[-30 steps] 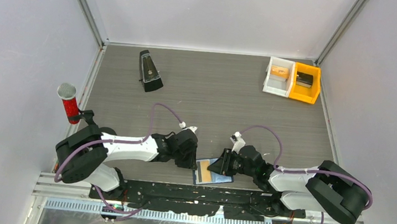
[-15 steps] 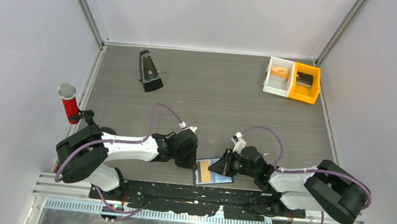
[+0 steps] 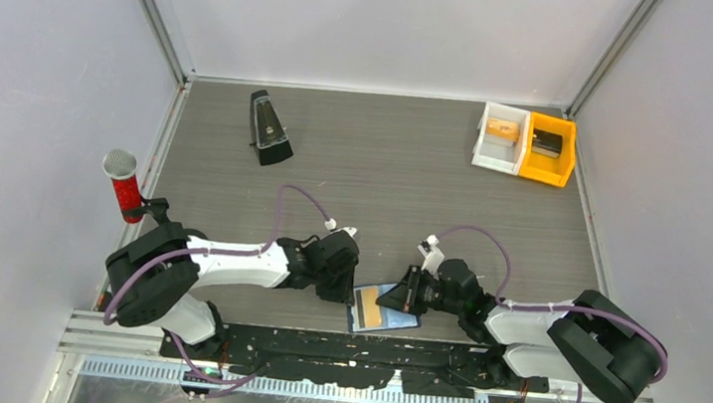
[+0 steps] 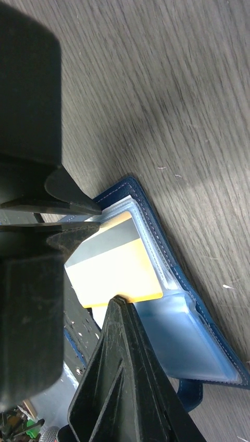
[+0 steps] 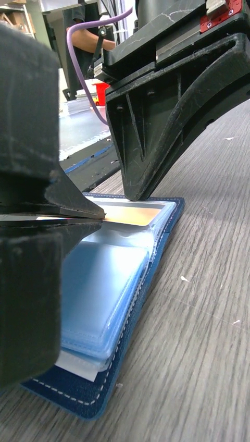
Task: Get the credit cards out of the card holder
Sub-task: Remove the credit card from the card holder.
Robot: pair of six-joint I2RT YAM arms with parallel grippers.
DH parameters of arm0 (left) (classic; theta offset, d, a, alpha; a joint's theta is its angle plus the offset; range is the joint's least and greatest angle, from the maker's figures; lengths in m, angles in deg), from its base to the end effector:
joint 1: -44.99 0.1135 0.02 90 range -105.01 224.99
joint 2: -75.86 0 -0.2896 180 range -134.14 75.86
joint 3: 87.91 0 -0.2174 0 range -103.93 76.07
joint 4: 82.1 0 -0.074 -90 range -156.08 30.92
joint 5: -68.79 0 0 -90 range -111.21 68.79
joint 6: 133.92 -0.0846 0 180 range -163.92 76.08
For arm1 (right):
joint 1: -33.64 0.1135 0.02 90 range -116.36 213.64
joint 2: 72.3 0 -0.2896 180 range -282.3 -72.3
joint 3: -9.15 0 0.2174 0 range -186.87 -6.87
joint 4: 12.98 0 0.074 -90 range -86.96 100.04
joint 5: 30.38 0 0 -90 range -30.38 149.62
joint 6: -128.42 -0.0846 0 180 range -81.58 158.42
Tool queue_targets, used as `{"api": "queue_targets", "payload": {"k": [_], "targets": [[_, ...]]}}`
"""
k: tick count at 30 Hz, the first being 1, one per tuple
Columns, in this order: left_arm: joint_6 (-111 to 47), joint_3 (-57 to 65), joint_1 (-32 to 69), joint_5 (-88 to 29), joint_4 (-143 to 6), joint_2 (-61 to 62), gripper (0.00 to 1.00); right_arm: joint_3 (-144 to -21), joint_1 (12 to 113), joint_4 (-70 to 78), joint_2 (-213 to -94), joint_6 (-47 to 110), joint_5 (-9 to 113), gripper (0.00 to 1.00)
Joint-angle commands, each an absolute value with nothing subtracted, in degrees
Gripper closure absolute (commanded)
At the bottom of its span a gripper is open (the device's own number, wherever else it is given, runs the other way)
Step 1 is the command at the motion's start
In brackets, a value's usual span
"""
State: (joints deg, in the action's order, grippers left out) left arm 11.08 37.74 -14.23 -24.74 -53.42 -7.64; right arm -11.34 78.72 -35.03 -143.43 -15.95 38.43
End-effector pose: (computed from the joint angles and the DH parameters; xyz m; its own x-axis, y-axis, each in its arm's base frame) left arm 0.1293 -0.2273 0.1612 -0.9646 0.0218 -0.2627 0.1466 0.8725 -0.4660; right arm 0.1185 0.1621 0.1463 -0.9156 0.1551 -0.3709 -0.2405 0.5280 0.8145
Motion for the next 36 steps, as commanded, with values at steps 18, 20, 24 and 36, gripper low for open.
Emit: {"api": "queue_targets", "payload": {"k": [18, 20, 24, 36], "targets": [[10.5, 38.4, -14.4, -24.4, -52.1, -10.2, 0.88, -10.9, 76.9, -38.0, -140.8, -16.8, 34.3, 0.95], [10.3, 38.4, -14.4, -24.1, -51.9, -10.2, 0.88, -10.8, 76.8, -36.9, -140.2, -16.9, 34.7, 0.95], [10.4, 38.4, -14.3, -23.3, -51.3, -10.8, 0.88, -11.0, 76.3, -34.1, -138.1, -16.5, 35.4, 0.95], [10.4, 38.8, -14.3, -23.1, -52.0, -10.5, 0.88, -12.3, 75.3, -23.4, -130.3, -13.0, 38.4, 0.95]]}}
